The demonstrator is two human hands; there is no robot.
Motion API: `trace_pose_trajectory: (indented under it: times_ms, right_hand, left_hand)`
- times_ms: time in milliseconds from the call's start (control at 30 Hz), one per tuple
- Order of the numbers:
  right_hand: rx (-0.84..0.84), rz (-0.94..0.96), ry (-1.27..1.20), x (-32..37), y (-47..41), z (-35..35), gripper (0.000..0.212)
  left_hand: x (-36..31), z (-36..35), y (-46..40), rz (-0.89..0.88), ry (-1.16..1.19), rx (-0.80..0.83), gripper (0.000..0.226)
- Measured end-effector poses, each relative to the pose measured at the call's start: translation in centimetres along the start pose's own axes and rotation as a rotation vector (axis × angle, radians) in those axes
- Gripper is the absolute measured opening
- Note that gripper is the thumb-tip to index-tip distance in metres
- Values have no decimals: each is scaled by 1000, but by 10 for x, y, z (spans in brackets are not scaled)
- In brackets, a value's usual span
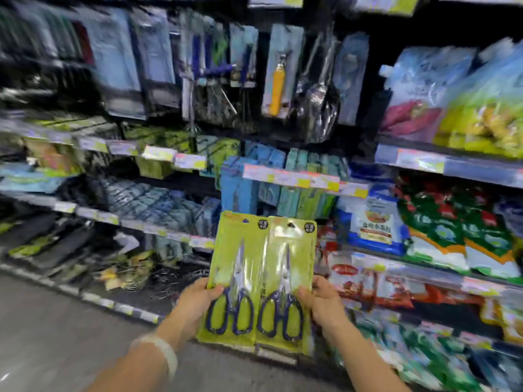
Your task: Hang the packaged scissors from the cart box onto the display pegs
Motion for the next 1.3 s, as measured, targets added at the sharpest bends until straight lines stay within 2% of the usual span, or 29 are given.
trace_pose_trajectory:
  times_ms: [167, 333, 433, 633, 800, 933, 1100, 1200, 1300]
  right_hand:
    - [125, 35, -38, 33, -25, -126, 21]
    - [143, 8, 23, 44, -50, -184, 23]
    - [142, 2, 26, 51, -73, -198, 39]
    - [100, -54, 106, 52, -141, -210, 42]
    - [100, -81, 133, 63, -200, -220, 25]
    - [140, -32, 160, 81, -232, -235, 9]
    - [125, 39, 154, 108, -257, -245, 9]
    - [102, 35, 143, 110, -268, -246, 10]
    - [80, 6, 107, 106, -273, -250, 13]
  left_hand:
    - [-27, 121, -1, -35, 73, -124, 11]
    - [-31, 180, -14, -34, 88, -125, 16]
    - [-35, 193, -30, -36, 105, -109, 19]
    - [-57, 212, -77, -34, 139, -146, 15]
    - [-77, 230, -122, -4, 157, -155, 20]
    - [-81, 240, -145, 32, 188, -171, 17]
    - [-85, 245, -163, 34, 180, -184, 21]
    - [-87, 244, -174, 48, 147, -163, 33]
    - [-95, 242, -181, 36, 128, -128, 16]
Point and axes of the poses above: each hand's wrist, its own y-axis away from the middle knuckle, its own z-axis out of the back of the hand, x = y × z, the point moved 9 cm from there along -y, towards the middle knuckle, and after that the axes turned 5 degrees about x, right-handed, at the moved point
